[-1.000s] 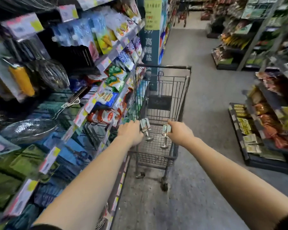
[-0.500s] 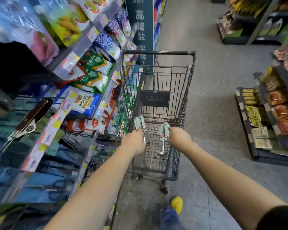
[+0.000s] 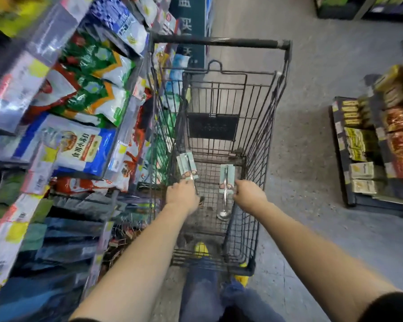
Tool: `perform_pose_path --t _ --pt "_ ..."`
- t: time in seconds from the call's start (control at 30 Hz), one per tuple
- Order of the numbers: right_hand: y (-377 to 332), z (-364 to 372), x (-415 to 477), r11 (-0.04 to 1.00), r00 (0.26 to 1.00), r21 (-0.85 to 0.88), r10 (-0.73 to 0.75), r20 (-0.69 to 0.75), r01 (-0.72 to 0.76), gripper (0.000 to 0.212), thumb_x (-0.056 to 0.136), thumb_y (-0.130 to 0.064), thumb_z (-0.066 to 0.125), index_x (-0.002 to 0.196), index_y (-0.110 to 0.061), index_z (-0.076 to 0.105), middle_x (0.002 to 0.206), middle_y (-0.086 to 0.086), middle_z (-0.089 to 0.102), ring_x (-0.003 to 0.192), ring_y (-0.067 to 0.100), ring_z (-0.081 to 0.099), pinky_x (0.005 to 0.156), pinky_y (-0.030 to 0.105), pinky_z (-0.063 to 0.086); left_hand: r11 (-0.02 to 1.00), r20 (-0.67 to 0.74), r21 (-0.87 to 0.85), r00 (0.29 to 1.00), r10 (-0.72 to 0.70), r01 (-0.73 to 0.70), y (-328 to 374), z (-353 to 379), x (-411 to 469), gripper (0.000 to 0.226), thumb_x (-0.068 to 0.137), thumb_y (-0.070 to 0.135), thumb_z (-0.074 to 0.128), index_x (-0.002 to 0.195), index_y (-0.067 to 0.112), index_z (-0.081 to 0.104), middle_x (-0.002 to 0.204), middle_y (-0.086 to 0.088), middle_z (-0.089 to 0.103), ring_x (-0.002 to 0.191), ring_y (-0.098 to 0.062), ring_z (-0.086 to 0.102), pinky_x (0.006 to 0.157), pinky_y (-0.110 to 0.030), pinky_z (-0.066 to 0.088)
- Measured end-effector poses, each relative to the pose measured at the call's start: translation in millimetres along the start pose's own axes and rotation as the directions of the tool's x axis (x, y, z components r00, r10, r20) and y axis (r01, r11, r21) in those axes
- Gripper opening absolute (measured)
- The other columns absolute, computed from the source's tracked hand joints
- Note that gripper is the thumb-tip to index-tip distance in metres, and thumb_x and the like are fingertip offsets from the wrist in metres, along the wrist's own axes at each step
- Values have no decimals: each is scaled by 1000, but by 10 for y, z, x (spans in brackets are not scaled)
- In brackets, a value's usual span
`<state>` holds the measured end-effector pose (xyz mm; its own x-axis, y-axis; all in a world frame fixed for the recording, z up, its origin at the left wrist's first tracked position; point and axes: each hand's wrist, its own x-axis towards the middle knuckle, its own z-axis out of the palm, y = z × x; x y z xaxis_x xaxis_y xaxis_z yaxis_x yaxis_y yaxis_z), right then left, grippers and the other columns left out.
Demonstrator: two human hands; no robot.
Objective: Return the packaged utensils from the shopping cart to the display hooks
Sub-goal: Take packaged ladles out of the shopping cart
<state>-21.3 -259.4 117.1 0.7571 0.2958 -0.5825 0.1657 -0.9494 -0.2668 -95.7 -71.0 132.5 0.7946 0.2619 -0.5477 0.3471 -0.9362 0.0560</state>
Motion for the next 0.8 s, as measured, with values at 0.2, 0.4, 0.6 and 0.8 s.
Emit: perform_pose_path --t 0.2,0.4,0.6,0.8 --pt "23 219 601 986 993 119 115 -4 -113 34 95 -22 58 129 -18 65 111 9 72 93 30 71 81 45 62 999 62 -33 998 -9 11 -112 311 615 47 100 34 51 139 8 51 139 -16 55 126 -35 56 101 -46 47" --pt "181 621 1267 970 986 181 155 61 -164 27 96 -18 59 122 -16 65 115 12 72 91 31 67 71 36 57 993 152 -70 985 -80 91 -187 824 1172 41 100 28 49 137 9 52 137 -15 57 126 -35 56 100 -43 47" --pt "452 1170 1797 920 968 309 212 131 -243 36 99 -19 61 136 -18 64 99 11 68 74 24 61 59 26 46 971 168 -138 971 -169 193 -151 1312 1665 39 102 32 50 132 7 56 131 -16 59 121 -37 58 94 -45 49" --pt "582 1679 2255 822 929 448 365 60 -352 23 97 -11 63 100 -33 65 94 0 64 63 11 57 47 12 36 930 165 -259 960 -224 262 -145 1887 2141 28 99 32 60 116 11 63 116 -15 63 109 -37 65 83 -44 52"
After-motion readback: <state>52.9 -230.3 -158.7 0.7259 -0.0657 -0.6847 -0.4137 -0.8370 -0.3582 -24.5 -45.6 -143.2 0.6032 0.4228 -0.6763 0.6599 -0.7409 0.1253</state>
